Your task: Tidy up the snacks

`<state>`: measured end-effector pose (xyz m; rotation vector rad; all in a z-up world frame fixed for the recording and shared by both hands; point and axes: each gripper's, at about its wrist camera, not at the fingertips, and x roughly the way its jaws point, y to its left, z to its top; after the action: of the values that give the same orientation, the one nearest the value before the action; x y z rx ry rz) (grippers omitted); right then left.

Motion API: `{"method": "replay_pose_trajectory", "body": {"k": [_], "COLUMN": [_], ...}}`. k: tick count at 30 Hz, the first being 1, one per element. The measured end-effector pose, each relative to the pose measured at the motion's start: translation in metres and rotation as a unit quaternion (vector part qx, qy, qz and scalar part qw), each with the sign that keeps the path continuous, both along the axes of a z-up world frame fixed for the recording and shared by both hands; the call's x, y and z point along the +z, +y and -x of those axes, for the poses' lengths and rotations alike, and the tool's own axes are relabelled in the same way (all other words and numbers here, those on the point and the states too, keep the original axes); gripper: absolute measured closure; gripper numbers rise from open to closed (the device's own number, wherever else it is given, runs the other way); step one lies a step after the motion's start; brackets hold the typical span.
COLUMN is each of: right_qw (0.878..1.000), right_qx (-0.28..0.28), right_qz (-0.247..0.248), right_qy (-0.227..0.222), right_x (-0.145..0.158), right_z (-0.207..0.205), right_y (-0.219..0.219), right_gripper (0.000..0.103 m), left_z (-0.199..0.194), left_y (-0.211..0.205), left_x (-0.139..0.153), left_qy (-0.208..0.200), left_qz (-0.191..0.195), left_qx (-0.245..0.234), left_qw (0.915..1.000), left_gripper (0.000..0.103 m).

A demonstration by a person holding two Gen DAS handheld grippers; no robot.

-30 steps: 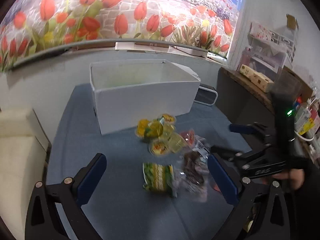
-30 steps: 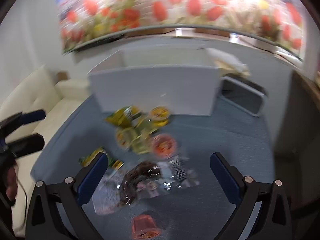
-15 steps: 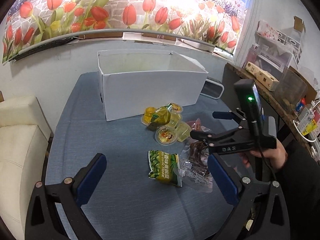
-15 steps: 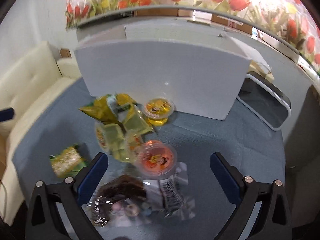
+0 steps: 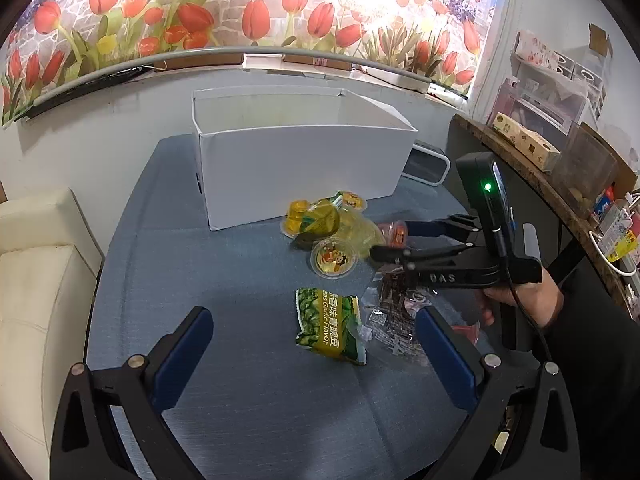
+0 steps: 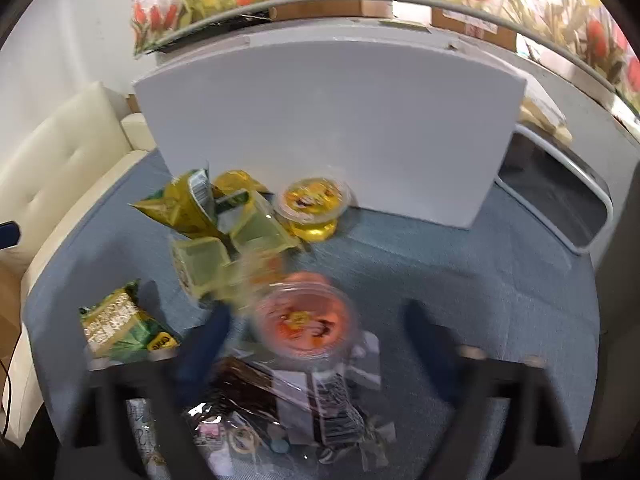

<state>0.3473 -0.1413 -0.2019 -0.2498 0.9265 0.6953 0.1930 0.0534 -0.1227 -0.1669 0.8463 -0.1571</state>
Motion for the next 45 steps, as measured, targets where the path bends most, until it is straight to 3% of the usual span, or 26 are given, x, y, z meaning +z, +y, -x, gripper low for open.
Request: {"method": "replay_pose_trajectory", "body": {"k": [1, 10, 19, 25, 31, 32, 33, 34, 36, 45], "right_qw": [1.000, 1.000, 0.996, 0.993, 0.988, 0.987, 0.986, 0.986, 0.985, 0.984], "right_qx": [-0.003, -0.005, -0.049, -0.057, -0.075, -0.080, -0.082, -0.084, -0.087, -0.082], "right_qz": [0.015, -0.005, -0.061, -0.094, -0.131, -0.135, -0.138, -0.141, -0.146, -0.151], "right_qy": [-0.003, -0.024, -0.040, -0.047, -0.040, -0.039, -0.039, -0.039, -0.039, -0.038], "right_x": [-0.002, 0.008, 0.058, 0.089, 0.092, 0.093, 0.093, 0.093, 0.092, 0.091], "right_z": [-0.001, 0.019, 0.063, 0.101, 0.126, 0.131, 0.135, 0.138, 0.141, 0.138], "right_y": [0.002, -0.012, -0.049, -0.084, -0.106, -0.112, -0.114, -0.117, -0.121, -0.121], "right_gripper": [0.053, 0.053, 0.053, 0.053, 0.053, 0.053, 0.053, 0.053, 0.053, 0.053], "left_z": [0.000, -0.005, -0.049, -0.080, -0.100, -0.104, -0.106, -0.110, -0.119, -0.112], "left_y": [0.000, 0.001, -0.020, -0.051, -0.074, -0.074, -0.074, -0.074, -0.073, -0.071], "left_x": [0.000, -0.003, -0.031, -0.052, -0.065, -0.067, -0.069, -0.072, -0.081, -0.078], "left_qy": [0.000, 0.004, 0.039, 0.049, 0.047, 0.046, 0.046, 0.052, 0.079, 0.058], "left_qz": [0.001, -0.001, 0.006, -0.022, -0.062, -0.065, -0.065, -0.062, -0.057, -0.038], "left_qx": [0.000, 0.005, 0.021, -0.001, 0.017, 0.023, 0.028, 0.029, 0.032, 0.019], "left_qw": [1.0000, 1.0000, 0.9990, 0.9986, 0.9968, 0.9966, 0.9965, 0.9962, 0.9948, 0.9974], "left_gripper": [0.000, 0.000, 0.000, 0.000, 0.000, 0.002, 0.012, 0.029, 0.050, 0.054]}}
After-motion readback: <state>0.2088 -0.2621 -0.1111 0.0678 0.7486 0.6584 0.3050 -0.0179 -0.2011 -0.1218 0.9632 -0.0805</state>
